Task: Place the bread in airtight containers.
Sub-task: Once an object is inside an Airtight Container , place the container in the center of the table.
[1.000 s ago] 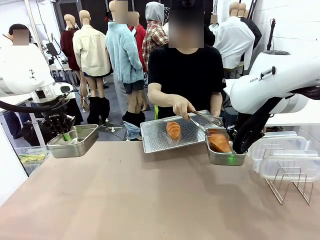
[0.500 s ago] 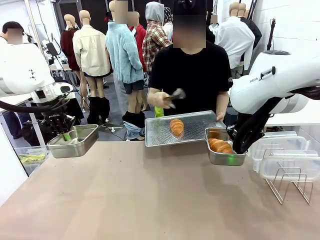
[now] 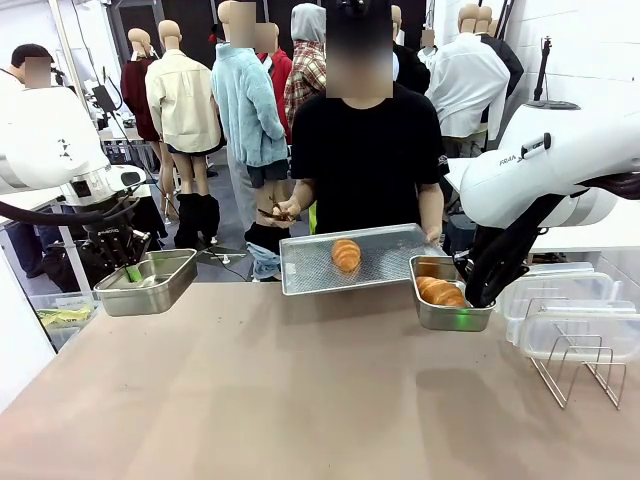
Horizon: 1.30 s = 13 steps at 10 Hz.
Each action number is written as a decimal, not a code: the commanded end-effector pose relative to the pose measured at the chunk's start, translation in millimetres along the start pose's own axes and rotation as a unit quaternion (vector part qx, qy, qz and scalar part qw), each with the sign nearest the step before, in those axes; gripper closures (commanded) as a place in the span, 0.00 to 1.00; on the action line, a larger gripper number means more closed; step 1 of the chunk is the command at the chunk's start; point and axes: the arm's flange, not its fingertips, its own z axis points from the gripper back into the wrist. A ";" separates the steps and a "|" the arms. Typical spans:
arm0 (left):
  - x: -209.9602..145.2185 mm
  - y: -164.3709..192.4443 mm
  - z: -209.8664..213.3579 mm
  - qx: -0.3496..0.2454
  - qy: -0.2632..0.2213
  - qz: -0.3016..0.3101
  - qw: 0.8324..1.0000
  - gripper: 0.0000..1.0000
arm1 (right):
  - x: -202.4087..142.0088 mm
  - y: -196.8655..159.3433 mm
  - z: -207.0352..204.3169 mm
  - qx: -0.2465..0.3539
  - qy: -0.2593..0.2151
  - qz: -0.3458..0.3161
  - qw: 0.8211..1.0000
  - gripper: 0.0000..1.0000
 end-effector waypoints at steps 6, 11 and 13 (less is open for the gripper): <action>0.8 1.1 2.9 0.002 -0.005 0.000 1.000 1.00 | 0.9 1.3 3.6 -0.002 -0.005 0.001 1.000 1.00; 0.8 1.1 2.9 0.002 -0.005 0.000 1.000 1.00 | 0.9 1.3 3.6 -0.002 -0.005 0.001 1.000 1.00; 0.8 1.1 2.9 0.002 -0.005 0.000 1.000 1.00 | 0.9 1.3 3.6 -0.002 -0.005 0.001 1.000 1.00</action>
